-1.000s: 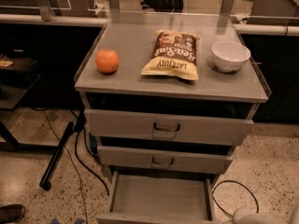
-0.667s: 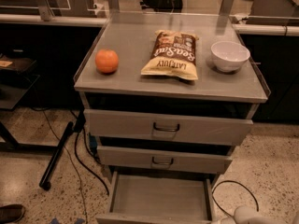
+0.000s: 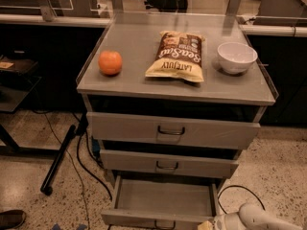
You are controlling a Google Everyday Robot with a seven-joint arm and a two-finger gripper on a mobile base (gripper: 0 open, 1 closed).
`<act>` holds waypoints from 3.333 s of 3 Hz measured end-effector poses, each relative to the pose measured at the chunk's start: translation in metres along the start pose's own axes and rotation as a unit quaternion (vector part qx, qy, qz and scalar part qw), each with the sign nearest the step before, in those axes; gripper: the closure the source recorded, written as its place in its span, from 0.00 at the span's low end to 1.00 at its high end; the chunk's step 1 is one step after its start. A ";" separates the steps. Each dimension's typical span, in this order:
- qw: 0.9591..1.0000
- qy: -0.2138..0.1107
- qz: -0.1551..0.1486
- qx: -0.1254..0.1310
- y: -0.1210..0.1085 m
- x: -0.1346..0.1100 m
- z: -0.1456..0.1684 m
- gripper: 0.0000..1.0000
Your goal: Close bottom drawer
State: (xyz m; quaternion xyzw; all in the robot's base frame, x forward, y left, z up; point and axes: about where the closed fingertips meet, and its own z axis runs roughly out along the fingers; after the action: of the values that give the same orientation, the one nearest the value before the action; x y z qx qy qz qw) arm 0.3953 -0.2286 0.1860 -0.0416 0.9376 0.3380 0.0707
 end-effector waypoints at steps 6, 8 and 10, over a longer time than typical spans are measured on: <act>0.994 -0.102 0.023 -0.026 0.008 -0.084 -0.007 1.00; 0.988 -0.150 0.027 -0.005 -0.003 -0.120 -0.014 1.00; 0.987 -0.153 0.047 -0.003 -0.009 -0.078 -0.055 1.00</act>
Offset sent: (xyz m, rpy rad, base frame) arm 0.0698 -0.0071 0.0049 0.1212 -0.0884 -0.2371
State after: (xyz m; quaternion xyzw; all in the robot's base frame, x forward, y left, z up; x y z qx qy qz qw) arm 0.4680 -0.2686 0.2349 0.0543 0.9158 0.3460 0.1968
